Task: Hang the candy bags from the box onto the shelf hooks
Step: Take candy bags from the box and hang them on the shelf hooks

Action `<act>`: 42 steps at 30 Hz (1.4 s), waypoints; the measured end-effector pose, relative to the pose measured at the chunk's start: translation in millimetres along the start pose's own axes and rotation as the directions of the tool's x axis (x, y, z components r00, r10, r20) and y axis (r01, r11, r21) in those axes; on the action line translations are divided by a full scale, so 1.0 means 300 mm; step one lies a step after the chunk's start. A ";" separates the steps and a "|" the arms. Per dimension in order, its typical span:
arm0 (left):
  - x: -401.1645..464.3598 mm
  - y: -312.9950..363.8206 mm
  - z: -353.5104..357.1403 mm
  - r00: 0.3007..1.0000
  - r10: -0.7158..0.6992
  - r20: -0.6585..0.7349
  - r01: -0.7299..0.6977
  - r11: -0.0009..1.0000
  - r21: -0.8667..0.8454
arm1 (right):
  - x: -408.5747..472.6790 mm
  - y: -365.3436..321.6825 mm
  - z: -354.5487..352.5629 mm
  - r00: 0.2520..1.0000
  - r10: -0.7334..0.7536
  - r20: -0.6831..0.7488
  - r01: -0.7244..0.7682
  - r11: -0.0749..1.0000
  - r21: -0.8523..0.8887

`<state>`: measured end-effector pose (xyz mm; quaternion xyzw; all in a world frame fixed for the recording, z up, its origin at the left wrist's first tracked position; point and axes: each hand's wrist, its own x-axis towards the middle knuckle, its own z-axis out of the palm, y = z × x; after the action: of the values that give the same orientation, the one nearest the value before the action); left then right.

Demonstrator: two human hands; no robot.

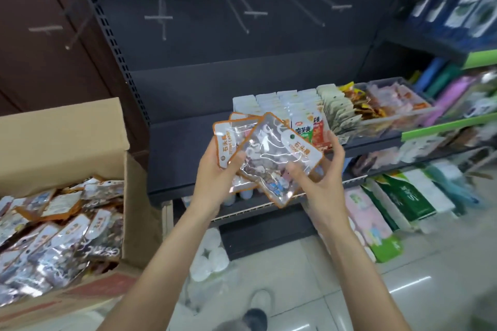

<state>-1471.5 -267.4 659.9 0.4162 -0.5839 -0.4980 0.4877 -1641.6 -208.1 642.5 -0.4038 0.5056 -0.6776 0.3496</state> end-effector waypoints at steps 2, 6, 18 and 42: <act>0.067 -0.005 0.056 1.000 0.030 -0.005 -0.030 1.000 0.004 | 0.040 0.004 -0.021 0.998 -0.058 -0.007 0.057 0.994 -0.098; 0.181 0.012 0.160 0.997 0.073 0.019 -0.074 0.997 0.030 | 0.176 -0.016 -0.084 0.987 -0.160 -0.026 0.147 0.951 -0.272; 0.485 0.025 0.267 0.962 0.257 0.093 -0.270 0.836 0.477 | 0.559 -0.155 -0.252 0.957 -0.291 -0.013 0.256 0.862 -0.438; 0.467 0.003 0.245 0.920 0.351 0.174 -0.368 0.622 0.691 | 0.933 -0.166 -0.176 0.891 -0.378 0.252 0.453 0.776 -0.438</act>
<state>-1568.6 -390.5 680.5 0.4410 -0.8067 -0.1300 0.3712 -1812.5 -421.5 736.2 -0.6296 0.5293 -0.5570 0.1152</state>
